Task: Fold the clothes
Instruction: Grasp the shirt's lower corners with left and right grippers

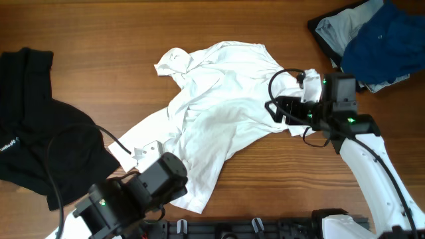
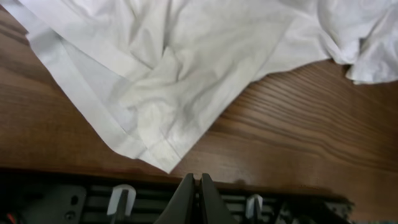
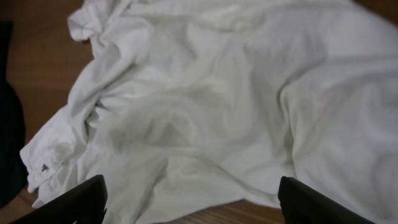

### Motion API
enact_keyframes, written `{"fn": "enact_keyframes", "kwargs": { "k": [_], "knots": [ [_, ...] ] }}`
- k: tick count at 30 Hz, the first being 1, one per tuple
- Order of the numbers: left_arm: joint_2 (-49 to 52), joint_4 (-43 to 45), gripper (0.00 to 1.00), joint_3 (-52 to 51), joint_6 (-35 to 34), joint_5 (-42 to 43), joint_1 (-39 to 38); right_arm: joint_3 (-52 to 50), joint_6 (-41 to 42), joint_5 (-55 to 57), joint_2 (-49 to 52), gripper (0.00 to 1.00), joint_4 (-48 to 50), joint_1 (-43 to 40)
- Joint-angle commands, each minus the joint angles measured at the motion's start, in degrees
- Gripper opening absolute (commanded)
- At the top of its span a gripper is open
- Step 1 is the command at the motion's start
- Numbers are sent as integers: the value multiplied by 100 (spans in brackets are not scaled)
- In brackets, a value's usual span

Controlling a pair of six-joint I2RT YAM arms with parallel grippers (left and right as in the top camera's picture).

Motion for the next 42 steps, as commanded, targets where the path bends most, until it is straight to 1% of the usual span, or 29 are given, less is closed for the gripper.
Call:
{"fn": "enact_keyframes", "kwargs": {
  "k": [1,4,7,9,11,13,15,19,22,25,27,29,30,31,32,33,35,37,38,39,41,42],
  "knots": [
    [310,13,4,61,-387,-903,-157,-236,400,-195,334,100,-323,9],
    [680,129,4,-42,-389,-944,-157,-605,772,-302,402,100,-286,9],
    [1174,505,4,-256,-382,-586,-157,-660,782,-295,402,100,-256,7],
    [1515,708,4,-323,-341,-297,-157,-660,1064,-275,402,99,-153,-76],
    [1891,826,7,-326,-341,-17,-157,-660,1279,-142,402,100,-22,-295],
    [2118,905,11,-326,-339,166,-157,-660,1309,7,402,100,122,-603],
    [2197,975,11,-326,-341,249,-157,-660,1248,26,402,100,251,-1097],
    [2173,1084,12,-326,-339,245,-157,-669,1152,66,404,100,-7,-1803],
    [2173,1250,12,-326,-315,155,-157,-861,1069,48,404,100,-15,-1853],
    [2175,1331,13,-326,-190,118,-94,-1180,1078,4,404,100,212,-1840],
    [2173,1329,12,-326,-162,151,70,-1287,1217,7,404,90,343,-1840],
    [2173,1335,12,-326,-55,212,195,-1366,1248,9,404,89,538,-1840],
    [2173,1320,11,-326,-17,234,280,-1410,1270,7,411,84,656,-1840],
    [2173,1331,11,-326,37,254,328,-1436,1300,7,417,74,728,-1840],
    [2173,1335,11,-326,63,269,365,-1462,1360,9,437,68,807,-1840],
    [2173,1335,11,-326,94,271,409,-1464,1377,4,498,64,929,-1840],
    [2173,1333,11,-326,96,295,472,-1464,1453,4,629,62,1174,-1840],
    [2173,1333,11,-326,96,343,505,-1464,1563,-20,817,49,1379,-1840],
    [2173,1333,11,-326,111,365,509,-1464,1578,-42,905,45,1436,-1838],
    [2173,1331,11,-326,114,380,509,-1464,1591,-44,997,44,1473,-1838],
    [2175,1329,11,-326,111,407,509,-1464,1591,-44,1279,12,1572,-1840],
    [2175,1327,11,-326,114,404,509,-1464,1591,-42,1360,8,1635,-1840]
  ]
}}
